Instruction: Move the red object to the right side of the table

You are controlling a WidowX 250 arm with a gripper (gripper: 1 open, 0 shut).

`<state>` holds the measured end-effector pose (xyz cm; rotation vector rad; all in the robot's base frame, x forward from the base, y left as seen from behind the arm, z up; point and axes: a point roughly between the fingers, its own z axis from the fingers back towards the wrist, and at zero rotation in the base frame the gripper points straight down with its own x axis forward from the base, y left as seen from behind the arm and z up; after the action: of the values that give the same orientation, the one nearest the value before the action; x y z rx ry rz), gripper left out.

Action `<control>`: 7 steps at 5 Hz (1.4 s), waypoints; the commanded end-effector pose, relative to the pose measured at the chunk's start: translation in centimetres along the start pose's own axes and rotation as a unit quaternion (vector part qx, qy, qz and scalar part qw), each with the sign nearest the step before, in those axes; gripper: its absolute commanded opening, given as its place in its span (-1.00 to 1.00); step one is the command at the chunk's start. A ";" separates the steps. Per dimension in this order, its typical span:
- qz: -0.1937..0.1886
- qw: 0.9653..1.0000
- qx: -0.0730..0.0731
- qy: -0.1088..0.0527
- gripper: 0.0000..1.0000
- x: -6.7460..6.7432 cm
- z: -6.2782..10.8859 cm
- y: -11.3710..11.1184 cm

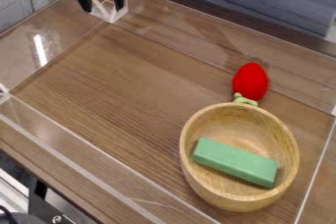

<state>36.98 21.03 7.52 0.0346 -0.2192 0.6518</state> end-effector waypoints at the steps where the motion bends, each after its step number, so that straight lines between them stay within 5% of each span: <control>1: 0.014 0.999 0.000 -0.053 1.00 0.9 3.2 -0.3; 3: 0.046 0.997 0.001 -0.057 1.00 1.8 6.0 -0.5; 5: 0.043 0.997 0.008 -0.056 1.00 1.3 5.3 -0.6; 7: 0.082 0.995 0.020 -0.059 1.00 0.9 3.5 -0.4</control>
<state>36.62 20.90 6.89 0.0815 -0.2129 0.8249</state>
